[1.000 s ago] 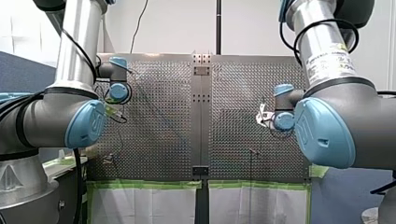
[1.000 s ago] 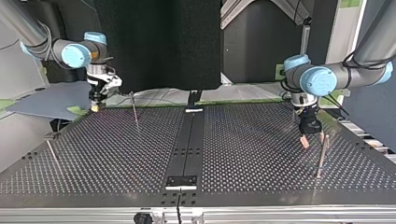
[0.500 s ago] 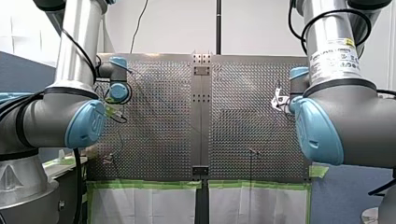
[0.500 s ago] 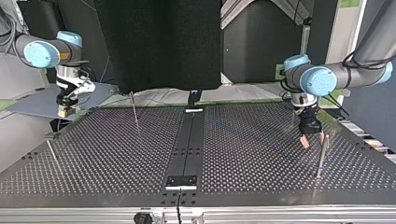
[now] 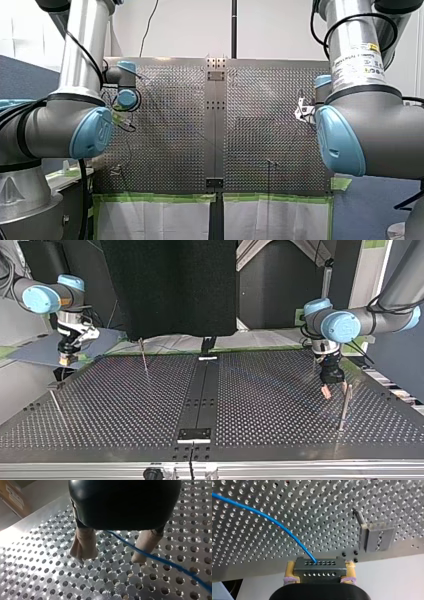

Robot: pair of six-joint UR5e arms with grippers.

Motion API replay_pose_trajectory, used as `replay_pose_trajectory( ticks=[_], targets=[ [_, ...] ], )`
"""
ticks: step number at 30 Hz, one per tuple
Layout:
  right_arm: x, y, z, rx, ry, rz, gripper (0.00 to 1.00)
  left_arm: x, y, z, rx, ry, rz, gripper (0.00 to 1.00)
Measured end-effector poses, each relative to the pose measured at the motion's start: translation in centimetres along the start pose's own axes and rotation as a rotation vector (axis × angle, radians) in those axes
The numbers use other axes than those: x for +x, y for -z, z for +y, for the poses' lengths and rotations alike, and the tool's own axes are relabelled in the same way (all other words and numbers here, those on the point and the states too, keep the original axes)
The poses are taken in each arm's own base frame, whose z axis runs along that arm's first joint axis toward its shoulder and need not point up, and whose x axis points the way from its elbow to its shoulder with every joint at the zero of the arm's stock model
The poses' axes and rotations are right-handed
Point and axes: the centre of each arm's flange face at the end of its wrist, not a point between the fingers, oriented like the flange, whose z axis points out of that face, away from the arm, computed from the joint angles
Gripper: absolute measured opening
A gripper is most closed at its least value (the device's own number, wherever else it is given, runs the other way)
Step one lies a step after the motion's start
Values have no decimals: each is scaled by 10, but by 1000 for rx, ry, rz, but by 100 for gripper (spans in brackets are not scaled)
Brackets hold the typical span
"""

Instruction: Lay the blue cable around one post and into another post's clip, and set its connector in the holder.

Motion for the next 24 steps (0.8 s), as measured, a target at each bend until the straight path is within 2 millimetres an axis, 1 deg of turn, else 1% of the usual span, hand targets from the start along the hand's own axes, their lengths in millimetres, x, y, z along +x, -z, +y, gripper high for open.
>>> replay_pose_trajectory(
  ticks=[5,11,17,21,24],
  targets=[
    [8,-5,-3,8,16,1,9,0,0,0,0,-1,0,100],
    [22,-11,-3,6,25,7,9,2,1,-1,3,0,4,100],
    [50,-9,-6,13,19,55,9,4,2,-2,3,-3,9,100],
    [75,-8,-8,41,-2,106,9,5,3,-3,5,-3,13,100],
    [82,-10,-7,66,-21,126,9,6,3,-3,6,-4,15,100]
  ],
)
